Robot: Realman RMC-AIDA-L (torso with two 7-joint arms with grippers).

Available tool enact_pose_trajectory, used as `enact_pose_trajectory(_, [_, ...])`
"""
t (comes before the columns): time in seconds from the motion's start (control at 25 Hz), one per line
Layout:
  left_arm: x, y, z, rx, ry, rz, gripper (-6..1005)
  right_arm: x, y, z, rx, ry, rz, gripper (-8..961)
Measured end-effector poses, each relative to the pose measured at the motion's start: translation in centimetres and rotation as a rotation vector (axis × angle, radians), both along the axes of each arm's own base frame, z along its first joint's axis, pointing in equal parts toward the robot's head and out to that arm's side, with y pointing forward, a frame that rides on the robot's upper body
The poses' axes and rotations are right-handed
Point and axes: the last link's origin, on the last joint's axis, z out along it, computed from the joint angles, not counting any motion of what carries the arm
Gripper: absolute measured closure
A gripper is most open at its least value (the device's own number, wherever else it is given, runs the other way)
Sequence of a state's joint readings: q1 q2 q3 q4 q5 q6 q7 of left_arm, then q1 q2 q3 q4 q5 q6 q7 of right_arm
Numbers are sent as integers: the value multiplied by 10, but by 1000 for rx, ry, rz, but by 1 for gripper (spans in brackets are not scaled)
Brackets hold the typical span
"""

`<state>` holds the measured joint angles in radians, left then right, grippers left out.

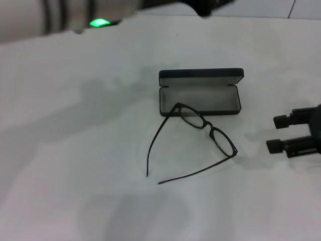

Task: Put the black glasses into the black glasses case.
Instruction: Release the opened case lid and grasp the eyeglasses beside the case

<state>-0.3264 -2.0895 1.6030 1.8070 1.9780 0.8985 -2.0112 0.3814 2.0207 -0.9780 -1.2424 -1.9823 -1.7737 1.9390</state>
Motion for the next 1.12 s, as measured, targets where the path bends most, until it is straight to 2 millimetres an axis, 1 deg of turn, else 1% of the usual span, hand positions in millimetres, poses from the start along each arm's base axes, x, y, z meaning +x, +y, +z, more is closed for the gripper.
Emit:
enact_pose_trajectory(0.08, [-7, -5, 20, -68, -126, 24, 554, -19, 11, -4, -16, -93, -33, 180])
enact_pose_trajectory(0.12, [-14, -8, 29, -99, -166, 32, 555, -32, 18, -6, -24, -145, -50, 181])
enact_pose_trajectory(0.16, [-21, -12, 37, -128, -205, 36, 556, -39, 23, -8, -32, -178, -60, 182])
enact_pose_trajectory(0.2, [-29, -16, 42, -158, -234, 39, 556, -52, 32, -10, -49, -232, -78, 197])
enact_pose_trajectory(0.32, [-47, -27, 50, -269, -318, 31, 559, -80, 51, -17, -76, -342, -112, 242])
enact_pose_trajectory(0.4, [-63, -33, 55, -336, -376, 17, 560, -92, 63, -22, -88, -389, -120, 272])
enact_pose_trajectory(0.52, [-95, -43, 63, -395, -435, -1, 563, -108, 80, -35, -113, -445, -126, 315])
enact_pose_trajectory(0.6, [-117, -50, 68, -424, -468, -11, 566, -116, 87, -43, -129, -461, -123, 340])
enact_pose_trajectory(0.68, [-135, -56, 71, -442, -492, -22, 569, -123, 93, -51, -135, -467, -117, 366])
enact_pose_trajectory(0.72, [-147, -60, 72, -445, -508, -30, 570, -125, 95, -54, -134, -469, -113, 379])
enact_pose_trajectory(0.84, [-171, -68, 68, -437, -515, -31, 575, -132, 99, -65, -136, -484, -100, 389])
enact_pose_trajectory(1.0, [-195, -73, 51, -434, -475, 0, 580, -135, 103, -81, -151, -513, -98, 402])
enact_pose_trajectory(1.12, [-206, -78, 38, -435, -451, 10, 584, -135, 106, -94, -154, -536, -98, 412])
